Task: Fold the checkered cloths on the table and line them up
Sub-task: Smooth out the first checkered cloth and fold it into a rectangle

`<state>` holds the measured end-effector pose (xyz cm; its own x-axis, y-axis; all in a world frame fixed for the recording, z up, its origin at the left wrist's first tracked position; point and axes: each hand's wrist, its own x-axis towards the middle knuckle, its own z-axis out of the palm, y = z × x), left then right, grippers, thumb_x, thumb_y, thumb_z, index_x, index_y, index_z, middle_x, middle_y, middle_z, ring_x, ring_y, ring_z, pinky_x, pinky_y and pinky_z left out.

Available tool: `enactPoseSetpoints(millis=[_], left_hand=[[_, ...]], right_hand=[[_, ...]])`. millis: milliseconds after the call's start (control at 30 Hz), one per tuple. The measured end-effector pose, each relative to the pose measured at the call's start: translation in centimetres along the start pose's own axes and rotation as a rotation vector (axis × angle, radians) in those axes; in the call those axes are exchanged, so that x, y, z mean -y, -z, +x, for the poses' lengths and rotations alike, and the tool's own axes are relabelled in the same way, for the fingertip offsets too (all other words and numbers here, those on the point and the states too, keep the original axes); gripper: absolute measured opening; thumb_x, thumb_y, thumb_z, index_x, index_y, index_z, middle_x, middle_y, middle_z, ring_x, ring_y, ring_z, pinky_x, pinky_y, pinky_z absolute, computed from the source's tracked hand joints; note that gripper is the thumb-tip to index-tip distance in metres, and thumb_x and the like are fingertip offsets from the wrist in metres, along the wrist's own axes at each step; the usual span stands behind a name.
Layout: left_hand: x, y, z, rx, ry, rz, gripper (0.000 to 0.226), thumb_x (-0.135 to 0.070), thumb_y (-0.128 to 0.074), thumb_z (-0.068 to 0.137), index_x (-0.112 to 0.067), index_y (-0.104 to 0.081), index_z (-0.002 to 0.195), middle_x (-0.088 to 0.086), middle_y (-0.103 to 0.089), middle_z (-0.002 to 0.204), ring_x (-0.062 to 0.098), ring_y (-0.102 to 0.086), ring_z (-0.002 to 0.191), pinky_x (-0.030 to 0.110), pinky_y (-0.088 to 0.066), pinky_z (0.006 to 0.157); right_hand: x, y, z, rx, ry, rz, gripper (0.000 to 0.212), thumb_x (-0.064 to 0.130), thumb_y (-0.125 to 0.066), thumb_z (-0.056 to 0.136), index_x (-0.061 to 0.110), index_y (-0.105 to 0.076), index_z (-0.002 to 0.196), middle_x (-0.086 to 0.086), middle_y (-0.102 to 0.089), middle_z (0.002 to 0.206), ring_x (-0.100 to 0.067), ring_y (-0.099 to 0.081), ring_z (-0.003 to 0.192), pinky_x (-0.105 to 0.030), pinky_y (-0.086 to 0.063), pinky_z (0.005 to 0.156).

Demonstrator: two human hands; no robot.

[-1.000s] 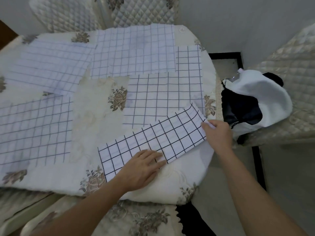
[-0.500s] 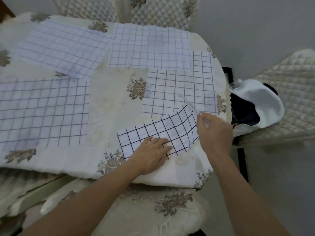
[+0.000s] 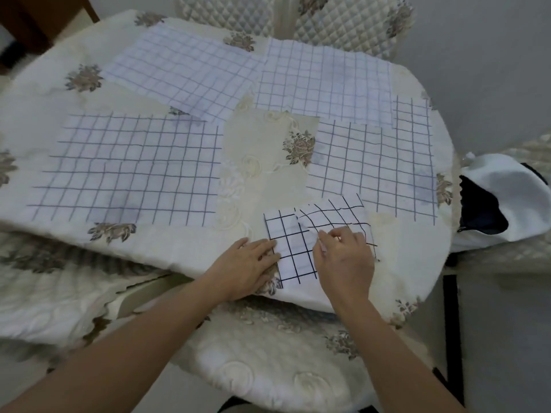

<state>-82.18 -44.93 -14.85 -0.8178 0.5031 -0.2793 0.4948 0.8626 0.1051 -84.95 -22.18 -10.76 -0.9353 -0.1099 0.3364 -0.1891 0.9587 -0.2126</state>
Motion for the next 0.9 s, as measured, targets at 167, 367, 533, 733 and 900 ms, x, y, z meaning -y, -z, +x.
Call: enactPoseSetpoints(millis=[167,367,533,733,900], left_hand=[[-0.1,-0.1,0.0,0.005,0.007,-0.017,0.054,-0.048,-0.026,0.104,-0.028,-0.029,0.154,0.002,-0.020,0.165,0.021,-0.024,0.149,0.045,-0.025,0.117],[-0.4,-0.3,-0.1,-0.002,0.034,-0.050,0.060,-0.049,-0.012,0.102,-0.024,-0.030,0.154,0.004,-0.023,0.164,0.022,-0.025,0.149,0.047,-0.030,0.115],[-0.3,-0.4,-0.3,-0.036,0.025,-0.050,0.065,-0.048,-0.010,0.098,-0.023,-0.031,0.154,0.006,-0.027,0.162,0.023,-0.029,0.148,0.047,-0.034,0.112],[0.0,-0.7,-0.3,-0.071,0.048,-0.057,0.055,-0.042,-0.034,0.097,-0.027,-0.038,0.150,0.008,-0.027,0.162,0.027,-0.033,0.145,0.045,-0.036,0.112],[-0.4,-0.8,-0.5,-0.049,0.085,-0.049,0.059,-0.042,-0.026,0.097,-0.028,-0.031,0.154,0.011,-0.017,0.165,0.028,-0.026,0.149,0.045,-0.031,0.117]], right_hand=[[1.8,-2.6,-2.3,0.101,0.052,-0.060,0.012,0.023,-0.062,0.086,0.019,-0.073,0.092,-0.002,-0.060,0.090,-0.027,-0.052,0.080,-0.038,-0.042,0.064],[3.4,-4.5,-3.5,0.228,0.140,-0.068,0.025,0.031,-0.050,0.089,0.020,-0.072,0.096,-0.003,-0.059,0.090,-0.028,-0.053,0.082,-0.038,-0.042,0.066],[3.1,-4.7,-3.3,0.296,0.228,0.050,0.033,0.040,-0.049,0.090,0.020,-0.070,0.106,-0.002,-0.062,0.094,-0.026,-0.058,0.086,-0.038,-0.047,0.069],[-3.3,-5.4,-0.6,0.328,0.285,0.062,0.055,0.050,-0.040,0.099,0.021,-0.049,0.145,-0.007,-0.048,0.148,-0.030,-0.038,0.142,-0.052,-0.036,0.112],[-5.0,-7.0,0.0,0.532,0.269,-0.049,0.068,0.066,-0.013,0.099,0.033,-0.018,0.158,-0.001,-0.015,0.166,-0.029,-0.009,0.154,-0.055,-0.016,0.122]])
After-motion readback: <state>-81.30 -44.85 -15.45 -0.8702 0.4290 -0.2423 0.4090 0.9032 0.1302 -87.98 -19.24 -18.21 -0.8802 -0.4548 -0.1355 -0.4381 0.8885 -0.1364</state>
